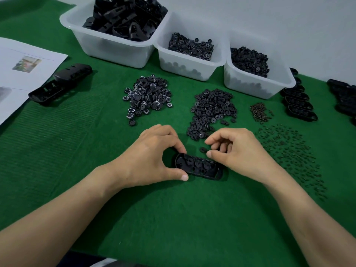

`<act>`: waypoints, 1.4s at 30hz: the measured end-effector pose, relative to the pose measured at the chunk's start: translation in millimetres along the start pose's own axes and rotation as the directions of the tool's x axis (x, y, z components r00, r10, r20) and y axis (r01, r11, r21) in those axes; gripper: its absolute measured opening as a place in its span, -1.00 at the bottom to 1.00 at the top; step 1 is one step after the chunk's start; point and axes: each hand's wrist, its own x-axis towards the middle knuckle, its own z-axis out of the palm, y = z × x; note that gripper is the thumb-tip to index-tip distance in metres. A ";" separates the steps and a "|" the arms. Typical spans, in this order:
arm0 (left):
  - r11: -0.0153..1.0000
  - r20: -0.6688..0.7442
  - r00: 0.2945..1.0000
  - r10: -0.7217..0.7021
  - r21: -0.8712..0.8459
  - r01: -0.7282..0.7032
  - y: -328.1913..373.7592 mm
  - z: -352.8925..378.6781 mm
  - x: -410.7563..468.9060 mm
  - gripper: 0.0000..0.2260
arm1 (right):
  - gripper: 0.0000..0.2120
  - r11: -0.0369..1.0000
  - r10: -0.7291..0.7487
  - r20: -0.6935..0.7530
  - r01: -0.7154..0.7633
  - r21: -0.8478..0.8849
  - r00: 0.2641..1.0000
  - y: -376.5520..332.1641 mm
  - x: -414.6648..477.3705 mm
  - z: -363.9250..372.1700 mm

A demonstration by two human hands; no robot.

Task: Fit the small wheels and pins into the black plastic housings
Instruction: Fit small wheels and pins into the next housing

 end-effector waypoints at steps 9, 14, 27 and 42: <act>1.000 -0.021 1.000 0.005 -0.008 -0.005 0.2 0.9 -0.2 -0.66 | -0.93 0.991 -0.025 -0.049 0.019 -0.129 0.999 -9.0 3.1 8.4; 1.000 -0.021 1.000 0.003 -0.003 -0.003 0.1 0.7 -0.5 -0.66 | -0.91 0.980 -0.201 0.029 0.200 0.021 0.979 -13.3 -8.3 2.6; 1.000 -0.015 1.000 -0.002 0.007 0.003 0.0 0.2 -0.4 -0.67 | -0.91 0.917 -0.372 0.066 0.378 -0.126 0.926 -13.1 -16.5 2.5; 1.000 -0.007 1.000 -0.006 0.002 0.006 0.4 0.0 -1.0 -0.65 | -0.87 0.968 -0.218 -0.087 0.204 -0.146 0.972 -5.0 10.5 -0.5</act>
